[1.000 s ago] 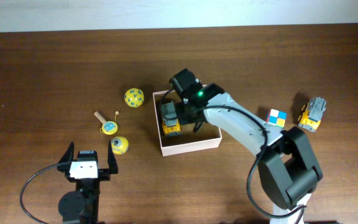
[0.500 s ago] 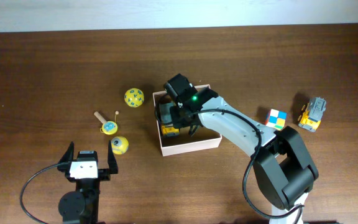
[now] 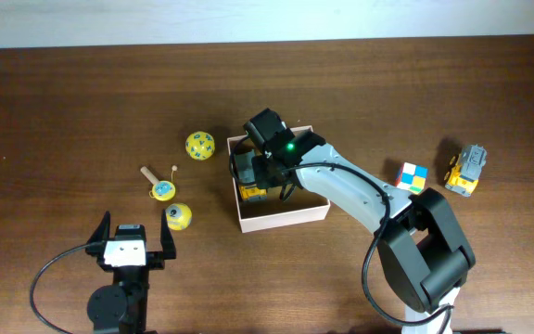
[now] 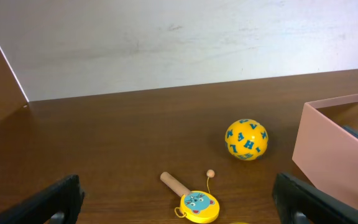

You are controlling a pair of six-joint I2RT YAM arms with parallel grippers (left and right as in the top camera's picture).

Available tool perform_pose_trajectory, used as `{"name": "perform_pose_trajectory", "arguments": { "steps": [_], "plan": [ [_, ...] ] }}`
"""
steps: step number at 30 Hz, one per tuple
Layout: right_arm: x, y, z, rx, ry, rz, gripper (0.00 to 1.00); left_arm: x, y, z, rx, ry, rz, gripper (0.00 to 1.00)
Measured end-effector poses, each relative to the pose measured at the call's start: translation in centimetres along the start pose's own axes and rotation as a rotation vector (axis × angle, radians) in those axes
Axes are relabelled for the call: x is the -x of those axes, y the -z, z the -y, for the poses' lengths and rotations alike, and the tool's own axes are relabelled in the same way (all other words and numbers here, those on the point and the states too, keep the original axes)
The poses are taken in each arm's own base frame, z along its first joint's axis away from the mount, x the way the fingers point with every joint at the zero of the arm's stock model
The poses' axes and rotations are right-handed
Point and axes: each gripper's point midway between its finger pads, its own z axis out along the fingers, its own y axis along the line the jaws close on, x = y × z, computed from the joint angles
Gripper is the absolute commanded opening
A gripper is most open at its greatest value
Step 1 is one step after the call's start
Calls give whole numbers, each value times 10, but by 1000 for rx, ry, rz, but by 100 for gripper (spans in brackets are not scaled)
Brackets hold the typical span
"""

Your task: Pack container

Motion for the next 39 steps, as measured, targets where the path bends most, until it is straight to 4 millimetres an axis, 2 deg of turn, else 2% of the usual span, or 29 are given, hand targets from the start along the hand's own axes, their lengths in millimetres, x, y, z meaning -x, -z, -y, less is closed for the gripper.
{"name": "perform_pose_trajectory", "arguments": {
  "steps": [3,4,7,14,18,26,31,39],
  "plan": [
    [2,0,7,-25,-6,6,50,0,0,0,0,0,0,99],
    [2,0,10,-34,-9,7,54,0,0,0,0,0,0,99],
    [5,0,24,-67,-28,6,58,0,0,0,0,0,0,99],
    [3,0,62,-130,-87,-33,58,0,0,0,0,0,0,99],
    [0,0,69,-143,-99,-49,58,0,0,0,0,0,0,99],
    [-5,1,69,-142,-120,-71,58,0,0,0,0,0,0,99],
    [-17,2,66,-137,-113,-119,59,0,0,0,0,0,0,99],
    [-40,5,40,-120,-17,-185,61,0,0,0,0,0,0,99]
  ]
}}
